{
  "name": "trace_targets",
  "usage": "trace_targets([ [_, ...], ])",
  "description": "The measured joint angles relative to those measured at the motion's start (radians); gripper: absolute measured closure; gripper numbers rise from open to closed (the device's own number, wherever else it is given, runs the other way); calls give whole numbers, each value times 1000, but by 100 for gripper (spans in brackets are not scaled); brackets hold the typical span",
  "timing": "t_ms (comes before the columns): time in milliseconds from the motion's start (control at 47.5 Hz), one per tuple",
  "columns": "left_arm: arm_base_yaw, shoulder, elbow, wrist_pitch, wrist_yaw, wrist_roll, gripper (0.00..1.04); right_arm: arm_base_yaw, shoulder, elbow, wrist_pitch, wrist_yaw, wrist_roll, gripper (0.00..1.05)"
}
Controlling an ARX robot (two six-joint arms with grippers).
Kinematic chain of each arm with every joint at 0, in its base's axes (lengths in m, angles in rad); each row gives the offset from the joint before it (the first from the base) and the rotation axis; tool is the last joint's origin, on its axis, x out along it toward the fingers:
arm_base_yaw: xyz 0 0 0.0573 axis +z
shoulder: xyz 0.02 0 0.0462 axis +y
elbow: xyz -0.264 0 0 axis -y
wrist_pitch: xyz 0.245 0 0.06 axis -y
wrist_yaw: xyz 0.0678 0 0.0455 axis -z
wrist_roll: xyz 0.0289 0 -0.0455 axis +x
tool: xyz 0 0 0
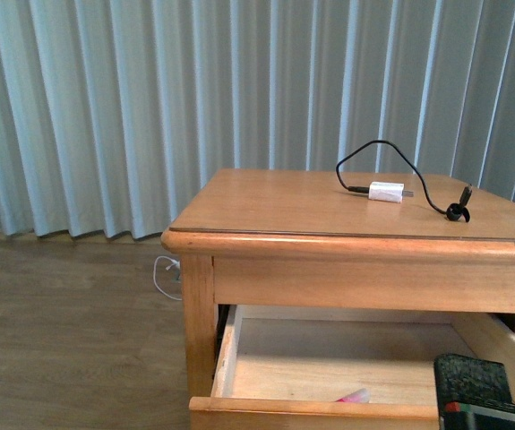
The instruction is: Place pink marker in drawer with both arms
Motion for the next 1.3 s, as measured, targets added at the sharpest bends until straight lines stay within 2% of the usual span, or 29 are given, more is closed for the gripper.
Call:
trace_targets([
  [294,0,0,0,0,0,0,6,-81,81,-44,122,-51,-78,8],
  [505,0,0,0,0,0,0,6,-134,106,-119,293,-101,-118,8],
  [757,0,0,0,0,0,0,6,-219,236,-174,518,-126,-259,8],
  [946,0,0,0,0,0,0,6,-272,354,-175,679,-129,-339,8],
  [1094,0,0,0,0,0,0,6,-306,448,-172,827,-93,-391,8],
  [1304,0,0,0,0,0,0,6,-351,566,-115,966,-76,-446,8],
])
